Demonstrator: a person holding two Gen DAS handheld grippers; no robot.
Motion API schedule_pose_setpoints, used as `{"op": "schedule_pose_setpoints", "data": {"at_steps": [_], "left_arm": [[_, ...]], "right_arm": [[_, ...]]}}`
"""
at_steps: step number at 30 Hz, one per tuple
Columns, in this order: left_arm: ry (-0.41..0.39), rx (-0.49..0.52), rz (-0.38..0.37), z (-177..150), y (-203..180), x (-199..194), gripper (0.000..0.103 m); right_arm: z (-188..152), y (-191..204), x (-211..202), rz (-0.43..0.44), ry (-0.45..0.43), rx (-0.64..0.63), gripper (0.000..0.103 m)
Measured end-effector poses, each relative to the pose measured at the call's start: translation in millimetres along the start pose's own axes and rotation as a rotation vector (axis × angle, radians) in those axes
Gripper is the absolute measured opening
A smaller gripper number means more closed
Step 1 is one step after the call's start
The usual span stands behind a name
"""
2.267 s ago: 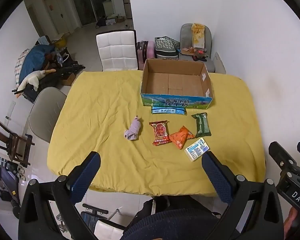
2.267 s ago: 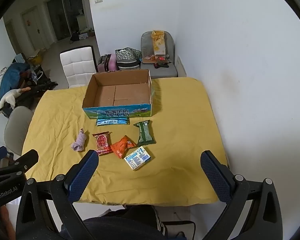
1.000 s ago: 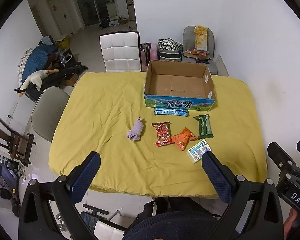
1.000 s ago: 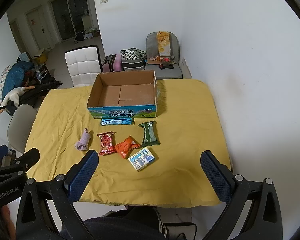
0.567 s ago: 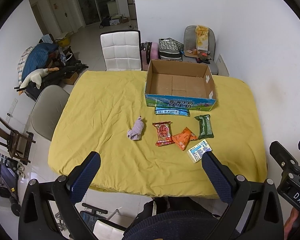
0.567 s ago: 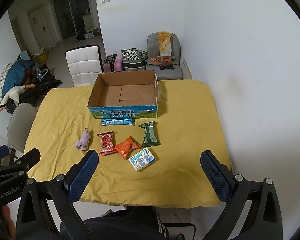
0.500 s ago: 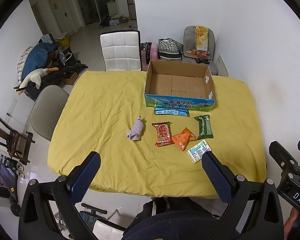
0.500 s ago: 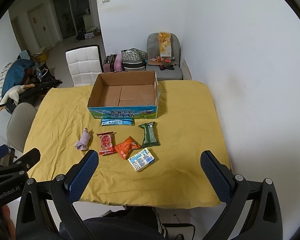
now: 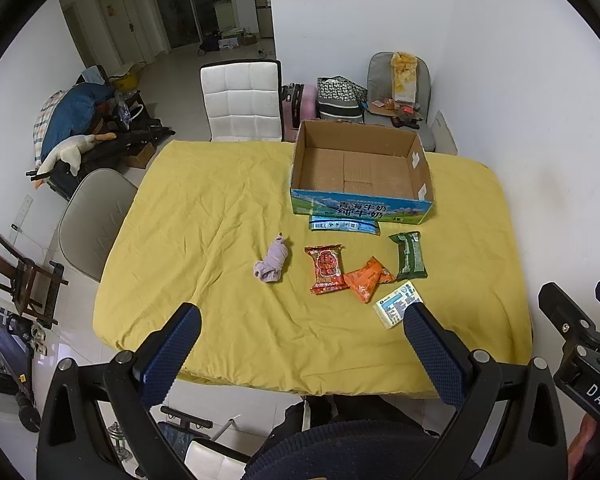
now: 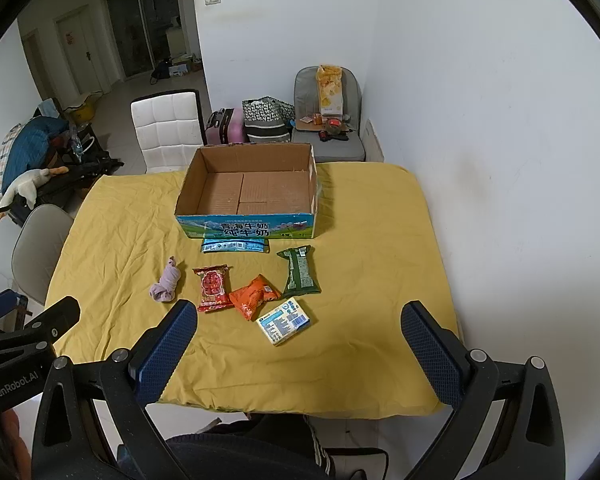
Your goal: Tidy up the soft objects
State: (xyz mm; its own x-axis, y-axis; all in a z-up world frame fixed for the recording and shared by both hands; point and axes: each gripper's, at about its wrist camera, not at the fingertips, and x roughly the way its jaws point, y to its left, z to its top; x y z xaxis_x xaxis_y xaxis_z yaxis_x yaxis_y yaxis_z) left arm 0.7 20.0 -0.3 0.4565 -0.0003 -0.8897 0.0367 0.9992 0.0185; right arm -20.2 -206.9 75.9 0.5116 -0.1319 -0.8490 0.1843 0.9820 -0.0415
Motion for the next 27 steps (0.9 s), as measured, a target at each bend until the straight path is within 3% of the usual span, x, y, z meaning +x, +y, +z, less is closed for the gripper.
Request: {"op": "schedule_pose_setpoints", "data": {"at_steps": [8, 13, 19, 27], "left_arm": [[0.018, -0.013, -0.001, 7, 5, 8, 0.103], [0.057, -0.028, 0.000, 20, 5, 35, 0.103], [0.152, -0.067, 0.013, 37, 6, 116, 0.103], [0.346, -0.042, 0.040, 34, -7, 262, 0.103]], "right_arm": [[3, 2, 4, -0.002, 0.005, 0.000, 0.103], [11, -3, 30, 0.002, 0.048, 0.021, 0.103], [19, -21, 112, -0.012, 0.174, 0.077, 0.103], [-16, -38, 285, 0.028, 0.462, 0.205, 0.103]]}}
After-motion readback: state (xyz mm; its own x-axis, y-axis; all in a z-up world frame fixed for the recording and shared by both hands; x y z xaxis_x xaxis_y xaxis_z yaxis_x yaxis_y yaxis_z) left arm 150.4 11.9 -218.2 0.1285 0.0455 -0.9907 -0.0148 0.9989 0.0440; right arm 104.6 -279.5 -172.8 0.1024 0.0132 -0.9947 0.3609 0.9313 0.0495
